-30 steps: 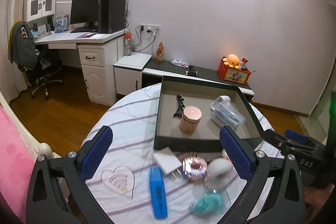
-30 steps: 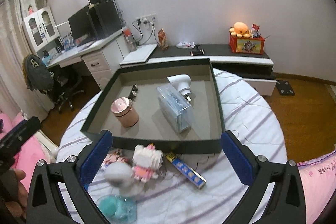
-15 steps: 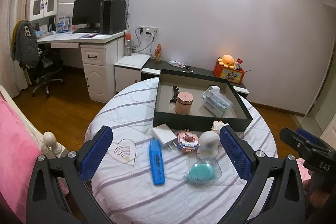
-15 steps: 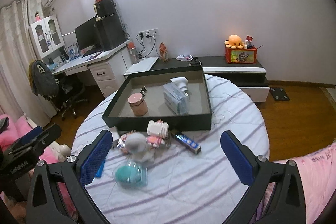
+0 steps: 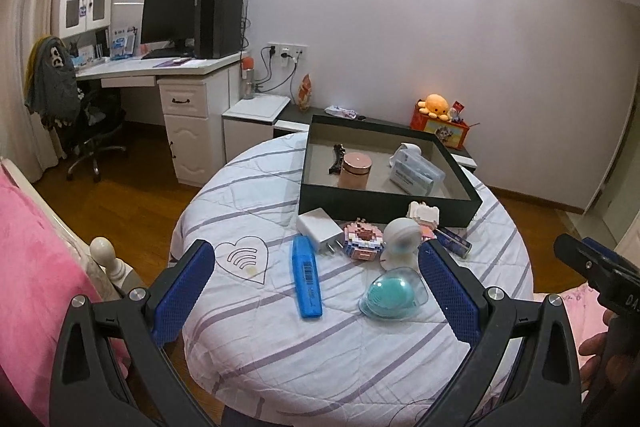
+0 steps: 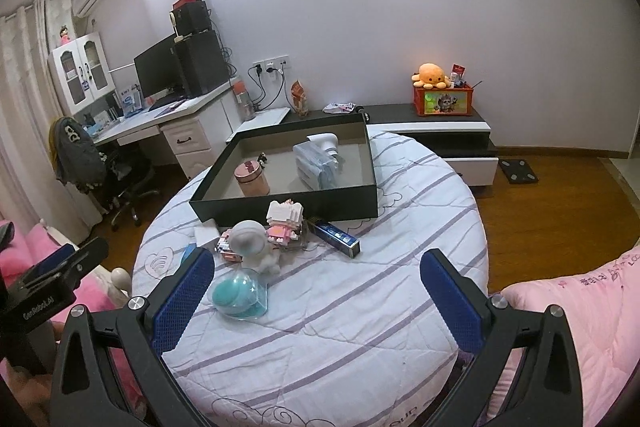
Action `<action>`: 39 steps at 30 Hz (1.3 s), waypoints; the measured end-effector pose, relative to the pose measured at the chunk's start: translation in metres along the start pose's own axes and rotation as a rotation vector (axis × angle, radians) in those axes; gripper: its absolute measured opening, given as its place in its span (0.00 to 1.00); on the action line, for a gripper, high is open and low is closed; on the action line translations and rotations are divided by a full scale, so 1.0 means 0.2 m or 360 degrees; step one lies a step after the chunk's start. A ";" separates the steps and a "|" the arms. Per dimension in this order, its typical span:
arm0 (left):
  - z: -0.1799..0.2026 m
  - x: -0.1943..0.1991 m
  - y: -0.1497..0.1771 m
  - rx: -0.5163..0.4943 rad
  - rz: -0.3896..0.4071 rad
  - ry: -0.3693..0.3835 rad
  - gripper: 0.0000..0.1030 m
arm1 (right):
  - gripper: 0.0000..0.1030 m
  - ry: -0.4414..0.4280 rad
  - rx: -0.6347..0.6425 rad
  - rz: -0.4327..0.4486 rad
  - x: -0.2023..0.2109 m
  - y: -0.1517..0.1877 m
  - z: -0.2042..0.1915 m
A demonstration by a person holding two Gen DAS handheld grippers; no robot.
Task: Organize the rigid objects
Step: 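Withdraw both tools and move toward the blue highlighter and small box, then grasp the blue highlighter with left tool while right tool grasps blue-gold box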
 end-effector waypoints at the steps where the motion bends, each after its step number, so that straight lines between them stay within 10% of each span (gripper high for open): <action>1: 0.00 0.00 0.00 -0.0003 -0.0002 0.0001 1.00 | 1.00 -0.0002 0.0000 0.0001 0.00 0.00 0.00; 18: -0.04 -0.17 0.09 -0.0005 -0.0129 -0.0051 1.00 | 1.00 0.0028 0.0022 -0.0073 -0.11 0.01 0.02; 39: -0.12 -0.74 0.31 -0.0015 -0.0437 -0.0087 0.99 | 1.00 0.0121 0.0095 -0.0414 -0.73 0.12 0.17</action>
Point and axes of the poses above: each gripper's, at about its wrist camera, not at the fingertips, and x roughly against the way its jaws point, z to its right, y to its underside, the point moved 8 cm from there along -x, roughly the way its jaws point, and after that the axes turned 2 degrees about x, right-handed, at the moved point
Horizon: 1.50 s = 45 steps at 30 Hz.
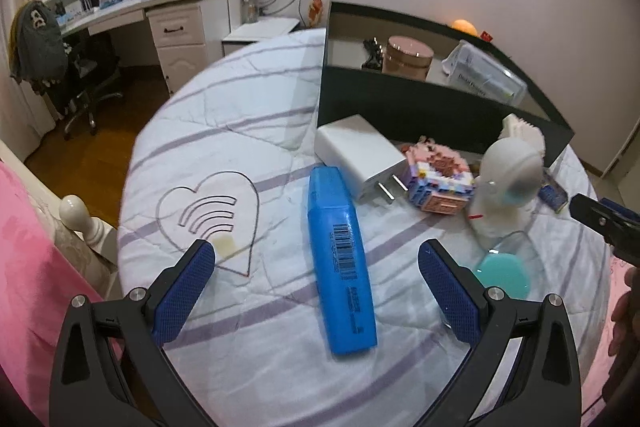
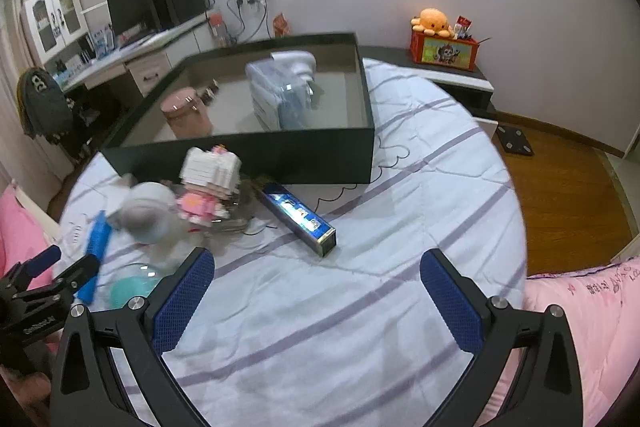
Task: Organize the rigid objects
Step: 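Grasp the blue highlighter with left tool while right tool grasps blue-gold box, then carry both items into the dark box and open both tools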
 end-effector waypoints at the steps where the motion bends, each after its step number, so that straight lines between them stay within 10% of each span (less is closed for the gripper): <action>1: 0.01 -0.02 0.01 -0.0002 -0.0007 0.0000 0.99 | 1.00 0.0000 0.0005 -0.0022 -0.05 0.00 0.01; 12: 0.01 -0.08 -0.02 -0.0042 0.0013 -0.0019 0.75 | 0.90 -0.0022 0.0087 -0.0084 -0.26 -0.06 0.00; 20: 0.03 -0.06 -0.04 -0.0067 0.0023 0.0010 0.27 | 0.42 -0.0067 0.0224 -0.0069 -0.25 -0.08 -0.10; 25: 0.04 -0.04 -0.03 -0.0053 0.0021 0.0043 0.26 | 0.17 -0.0104 0.0243 -0.0068 -0.23 -0.05 -0.13; 45: 0.12 0.19 -0.24 -0.0082 0.0164 0.0137 0.26 | 0.15 -0.0275 0.0007 0.0043 0.06 -0.09 -0.06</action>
Point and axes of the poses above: each gripper's, at about its wrist camera, not at the fingertips, and x roughly against the way its jaws point, z to its right, y to its underside, the point moved 8 cm from there along -x, roughly the way its jaws point, and after that the axes turned 2 degrees about x, right-handed, at the moved point
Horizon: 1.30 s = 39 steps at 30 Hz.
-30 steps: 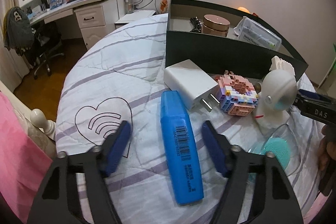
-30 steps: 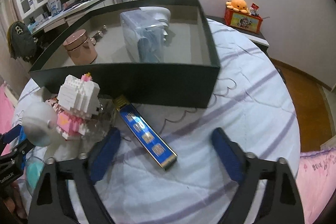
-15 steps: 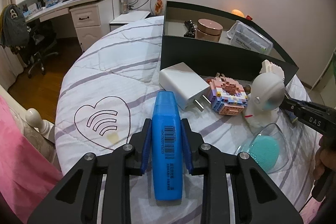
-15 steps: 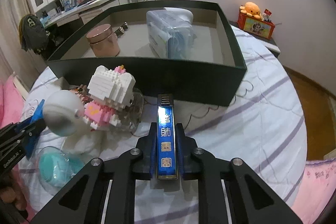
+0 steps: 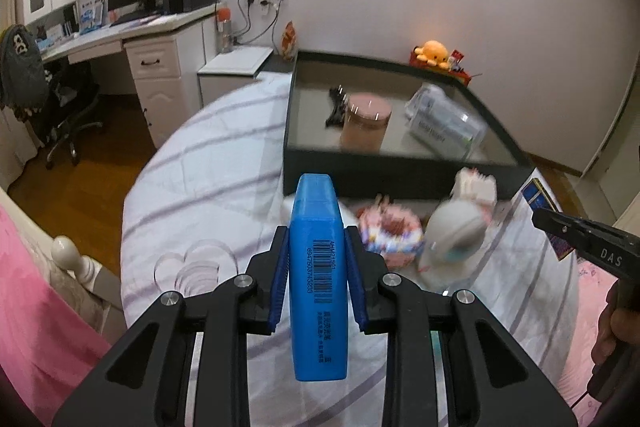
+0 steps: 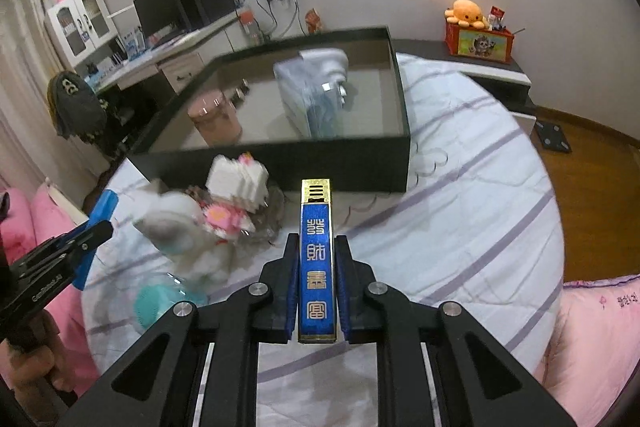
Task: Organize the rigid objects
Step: 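Carry both items into the dark box and open both tools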
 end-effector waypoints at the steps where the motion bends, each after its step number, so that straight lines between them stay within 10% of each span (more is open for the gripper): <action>1: 0.01 0.00 -0.03 -0.0004 0.0012 0.0005 0.26 | 0.15 -0.0006 0.0010 0.0017 0.02 -0.03 -0.01; 20: 0.25 -0.30 -0.71 -0.0036 0.0111 0.0155 0.26 | 0.15 -0.0034 0.0082 0.0174 -0.13 -0.63 -0.02; 37: 0.46 -0.85 -0.75 -0.0110 -0.0171 0.0189 0.27 | 0.16 0.0077 -0.0005 -0.0041 -0.61 -0.76 0.21; 39: 0.46 -0.87 -0.74 -0.0141 -0.0196 0.0168 0.50 | 0.16 0.0083 -0.0008 -0.0043 -0.62 -0.75 0.22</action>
Point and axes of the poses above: each gripper's, at about its wrist camera, not at the fingertips, and x roughly against the way its jaws point, z to its right, y to its underside, the point moved 8 cm from there along -x, roughly the way its jaws point, and after that the axes turned 2 degrees about x, right-handed, at the moved point
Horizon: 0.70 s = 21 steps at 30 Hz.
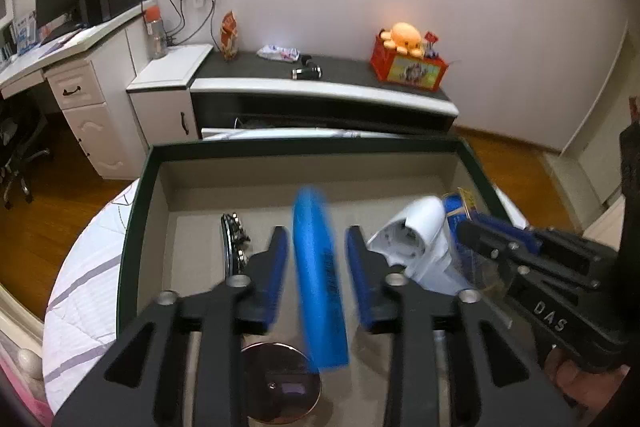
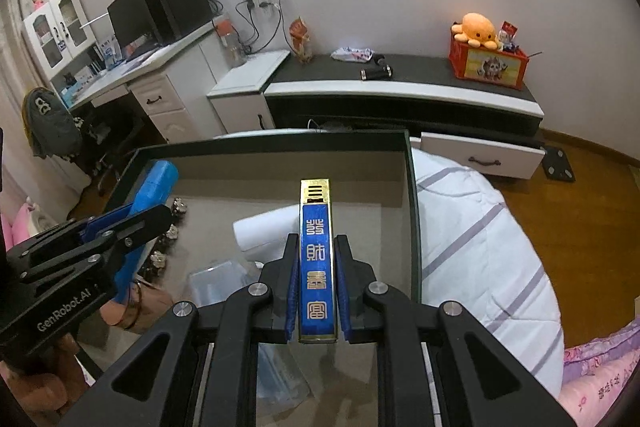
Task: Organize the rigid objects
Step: 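Carry both items into the dark box and open both tools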
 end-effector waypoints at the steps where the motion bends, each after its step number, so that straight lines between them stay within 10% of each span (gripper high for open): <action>1: -0.01 0.01 0.00 -0.0006 0.0011 -0.0019 0.60 | 0.17 0.0006 0.0005 -0.0006 0.00 0.00 0.00; 4: -0.04 0.08 0.00 -0.0003 0.0107 -0.0060 0.84 | 0.26 -0.0003 -0.0002 0.0011 0.02 0.00 0.00; 8: -0.08 0.20 -0.01 0.0033 0.0189 -0.0077 0.95 | 0.80 -0.0017 -0.0011 0.0056 0.07 -0.01 -0.02; 13: -0.15 0.39 0.01 0.0070 0.0303 -0.0127 1.00 | 1.00 -0.0012 -0.0045 0.0115 0.17 0.01 -0.05; 21: -0.21 0.73 0.14 0.0123 0.0453 -0.0184 1.00 | 1.00 0.0062 -0.0048 0.0243 0.43 0.08 -0.12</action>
Point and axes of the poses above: each gripper's, at about its wrist camera, not at the fingertips, and x roughly against the way its jaws point, z to its right, y to its underside, the point moved 8 cm from there along -x, roughly the way its jaws point, and after that the axes turned 2 degrees about x, right-handed, at the moved point
